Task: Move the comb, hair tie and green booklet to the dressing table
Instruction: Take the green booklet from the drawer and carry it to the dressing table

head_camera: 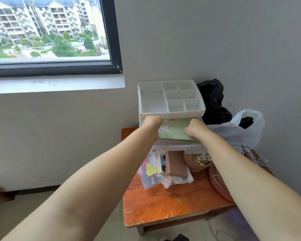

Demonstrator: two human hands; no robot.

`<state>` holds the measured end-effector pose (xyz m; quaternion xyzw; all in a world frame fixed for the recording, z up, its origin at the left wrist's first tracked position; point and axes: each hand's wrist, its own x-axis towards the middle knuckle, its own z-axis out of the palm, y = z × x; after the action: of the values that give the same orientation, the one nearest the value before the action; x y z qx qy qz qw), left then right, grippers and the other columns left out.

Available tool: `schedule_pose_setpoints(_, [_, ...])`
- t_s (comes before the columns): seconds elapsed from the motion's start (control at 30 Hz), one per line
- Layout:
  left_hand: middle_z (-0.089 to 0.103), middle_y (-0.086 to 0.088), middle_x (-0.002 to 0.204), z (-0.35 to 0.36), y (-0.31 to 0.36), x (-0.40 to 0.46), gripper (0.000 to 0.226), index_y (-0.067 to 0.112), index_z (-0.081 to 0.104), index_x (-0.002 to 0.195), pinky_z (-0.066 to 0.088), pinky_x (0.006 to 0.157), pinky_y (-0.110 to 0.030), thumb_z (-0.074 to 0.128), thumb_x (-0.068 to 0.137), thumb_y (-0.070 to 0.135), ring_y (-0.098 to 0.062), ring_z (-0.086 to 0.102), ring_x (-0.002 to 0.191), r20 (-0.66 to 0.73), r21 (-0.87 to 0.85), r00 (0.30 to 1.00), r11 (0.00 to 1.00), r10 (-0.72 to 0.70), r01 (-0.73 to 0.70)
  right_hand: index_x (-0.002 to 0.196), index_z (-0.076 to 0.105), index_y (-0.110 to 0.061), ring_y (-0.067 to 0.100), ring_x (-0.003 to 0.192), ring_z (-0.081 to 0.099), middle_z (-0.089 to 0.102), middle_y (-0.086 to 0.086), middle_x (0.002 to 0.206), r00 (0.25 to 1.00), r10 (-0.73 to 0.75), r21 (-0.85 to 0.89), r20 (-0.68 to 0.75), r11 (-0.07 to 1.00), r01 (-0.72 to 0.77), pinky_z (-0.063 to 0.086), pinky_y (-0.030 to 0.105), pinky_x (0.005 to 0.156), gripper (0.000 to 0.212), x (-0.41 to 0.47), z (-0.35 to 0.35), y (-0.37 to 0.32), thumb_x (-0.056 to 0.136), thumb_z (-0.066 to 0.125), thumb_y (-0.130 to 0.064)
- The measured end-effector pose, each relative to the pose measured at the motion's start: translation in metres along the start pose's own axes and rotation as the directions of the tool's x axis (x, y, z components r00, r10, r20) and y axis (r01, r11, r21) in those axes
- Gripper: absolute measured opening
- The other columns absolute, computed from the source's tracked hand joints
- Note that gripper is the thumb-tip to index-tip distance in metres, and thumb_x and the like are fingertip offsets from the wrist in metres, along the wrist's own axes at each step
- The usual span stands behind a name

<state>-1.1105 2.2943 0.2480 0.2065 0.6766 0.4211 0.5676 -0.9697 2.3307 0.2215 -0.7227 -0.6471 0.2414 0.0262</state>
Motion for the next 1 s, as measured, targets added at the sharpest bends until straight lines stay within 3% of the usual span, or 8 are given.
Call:
schedule_pose_setpoints(0.1, [0.052,-0.015,0.107,-0.008,0.0,-0.001,0.016,0.004,0.04,0.106,0.048,0.089,-0.039,0.035,0.091,-0.001,-0.031,0.057,0.097,0.081,-0.089,0.995,0.994,-0.059,0.066,0.096,0.054,0.002,0.028,0.077,0.05,0.052,0.014,0.084,1.0,-0.006,0.036,-0.017,0.999,0.007,0.036,0.029,0.056,0.017,0.002,-0.005,0.002,0.091,0.044,-0.01])
schedule_pose_setpoints(0.27, [0.055,-0.022,0.096,-0.03,-0.004,0.002,0.017,-0.004,0.042,0.108,0.051,0.082,-0.044,0.035,0.093,-0.006,-0.035,0.056,0.114,0.26,-0.226,0.957,0.956,-0.127,0.188,0.063,0.041,-0.007,0.019,0.049,0.04,0.041,0.006,0.058,0.999,0.02,0.122,-0.043,0.992,-0.014,0.027,0.027,0.043,0.027,0.001,-0.025,0.007,0.087,0.05,-0.011])
schedule_pose_setpoints(0.47, [0.058,-0.018,0.122,-0.042,-0.02,-0.015,0.025,0.001,0.047,0.117,0.05,0.085,-0.042,0.043,0.092,-0.004,-0.029,0.06,0.106,0.463,-0.074,0.865,0.965,-0.191,0.253,0.108,0.06,0.002,0.032,0.089,0.066,0.068,0.019,0.097,0.991,0.042,0.548,0.129,0.83,-0.106,0.055,0.045,0.081,0.032,-0.018,-0.028,0.038,0.088,0.061,-0.023])
schedule_pose_setpoints(0.6, [0.067,-0.011,0.117,-0.05,-0.046,-0.032,0.031,0.013,0.058,0.109,0.057,0.08,-0.037,0.051,0.087,-0.007,-0.027,0.066,0.101,0.538,0.056,0.838,0.996,-0.087,0.068,0.113,0.061,-0.011,0.015,0.075,0.071,0.072,0.007,0.098,0.977,-0.132,0.817,0.169,0.573,-0.064,0.057,0.026,0.055,0.024,-0.053,-0.013,0.07,0.092,0.056,-0.021])
schedule_pose_setpoints(0.67, [0.073,-0.005,0.106,-0.058,-0.064,-0.034,0.028,0.017,0.064,0.103,0.057,0.083,-0.037,0.056,0.086,-0.003,-0.024,0.069,0.098,0.608,0.116,0.792,0.993,-0.049,-0.027,0.11,0.063,-0.017,0.016,0.087,0.072,0.075,0.003,0.102,0.959,-0.221,0.875,0.178,0.482,-0.051,0.058,0.029,0.065,0.026,-0.068,-0.003,0.092,0.086,0.061,-0.025])
schedule_pose_setpoints(0.73, [0.074,-0.001,0.104,-0.063,-0.083,-0.031,0.02,0.019,0.068,0.099,0.055,0.088,-0.034,0.06,0.087,0.006,-0.019,0.069,0.099,0.597,0.196,0.803,0.97,-0.002,-0.144,0.106,0.065,-0.02,0.014,0.094,0.071,0.075,0.0,0.103,0.944,-0.265,0.858,0.196,0.513,-0.034,0.056,0.032,0.077,0.025,-0.076,0.012,0.109,0.082,0.064,-0.024])
schedule_pose_setpoints(0.83, [0.072,-0.002,0.106,-0.061,-0.101,-0.019,0.018,0.019,0.068,0.096,0.052,0.083,-0.02,0.057,0.088,0.009,-0.015,0.067,0.1,0.464,0.336,0.869,0.873,0.173,-0.354,0.101,0.063,-0.027,0.004,0.09,0.069,0.072,-0.007,0.103,0.961,-0.243,0.796,0.135,0.604,0.041,0.056,0.019,0.071,0.019,-0.073,0.035,0.114,0.09,0.058,-0.012])
schedule_pose_setpoints(1.0, [0.07,0.001,0.105,-0.056,-0.093,0.0,0.023,0.017,0.067,0.107,0.049,0.088,-0.024,0.054,0.089,0.01,-0.012,0.065,0.099,0.398,0.306,0.871,0.854,0.287,-0.421,0.105,0.058,-0.03,0.008,0.099,0.061,0.066,-0.009,0.107,0.969,-0.246,0.766,0.001,0.623,0.157,0.048,0.026,0.085,0.019,-0.037,0.038,0.098,0.092,0.057,-0.016])
